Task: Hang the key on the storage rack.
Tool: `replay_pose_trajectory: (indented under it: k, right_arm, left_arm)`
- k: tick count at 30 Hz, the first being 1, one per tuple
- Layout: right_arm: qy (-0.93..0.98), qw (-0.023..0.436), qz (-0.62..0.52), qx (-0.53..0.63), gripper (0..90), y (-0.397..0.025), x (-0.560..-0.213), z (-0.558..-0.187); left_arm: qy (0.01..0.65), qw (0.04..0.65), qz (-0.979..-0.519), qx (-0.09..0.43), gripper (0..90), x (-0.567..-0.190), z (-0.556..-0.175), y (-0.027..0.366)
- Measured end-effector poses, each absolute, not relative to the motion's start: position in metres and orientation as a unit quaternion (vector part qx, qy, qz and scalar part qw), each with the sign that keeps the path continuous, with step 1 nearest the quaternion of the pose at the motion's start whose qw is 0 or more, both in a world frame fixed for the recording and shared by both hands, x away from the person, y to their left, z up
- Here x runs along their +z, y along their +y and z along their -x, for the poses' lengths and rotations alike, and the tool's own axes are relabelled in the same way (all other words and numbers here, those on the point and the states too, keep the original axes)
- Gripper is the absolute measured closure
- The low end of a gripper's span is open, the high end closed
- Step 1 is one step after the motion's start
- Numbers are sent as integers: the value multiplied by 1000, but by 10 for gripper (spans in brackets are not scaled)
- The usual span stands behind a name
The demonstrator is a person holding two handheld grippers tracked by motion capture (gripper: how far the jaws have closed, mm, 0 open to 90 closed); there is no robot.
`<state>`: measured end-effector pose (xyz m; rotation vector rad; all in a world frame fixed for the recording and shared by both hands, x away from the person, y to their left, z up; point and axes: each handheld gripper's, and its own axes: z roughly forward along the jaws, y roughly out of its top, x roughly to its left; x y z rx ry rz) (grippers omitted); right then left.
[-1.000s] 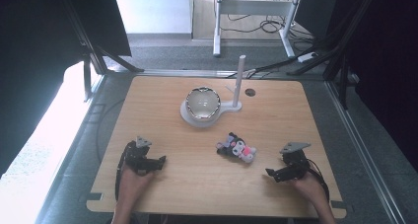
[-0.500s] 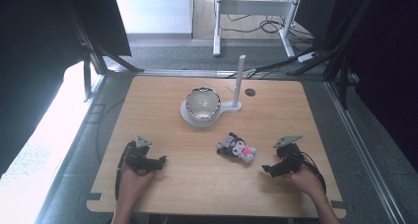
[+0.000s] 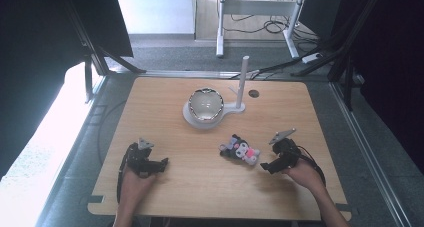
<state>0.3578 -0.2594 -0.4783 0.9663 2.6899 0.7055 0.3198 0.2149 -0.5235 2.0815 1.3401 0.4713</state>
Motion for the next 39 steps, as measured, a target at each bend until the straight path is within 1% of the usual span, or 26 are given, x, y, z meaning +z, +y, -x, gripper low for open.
replay_pose_trajectory:
  k: [15,20,26,36,38,39]
  right_arm:
    - [938,66,-288,181,51,-220,-465,-379]
    - [950,44,-265,156,50,-203,-462,-389]
    - [962,30,-239,131,59,-186,-462,-394]
    - [972,7,-228,61,151,-153,-472,-407]
    - [972,9,-230,45,184,-147,-476,-410]
    - [972,9,-232,38,214,-144,-478,-411]
  left_arm:
    - [506,305,-787,178,4,-523,-320,215]
    - [506,305,-787,178,4,-523,-320,215]
    - [506,305,-787,178,4,-524,-320,215]
    - [506,305,-787,178,4,-524,-320,215]
    - [506,305,-787,178,4,-524,-320,215]
    - [506,305,-787,178,4,-524,-320,215]
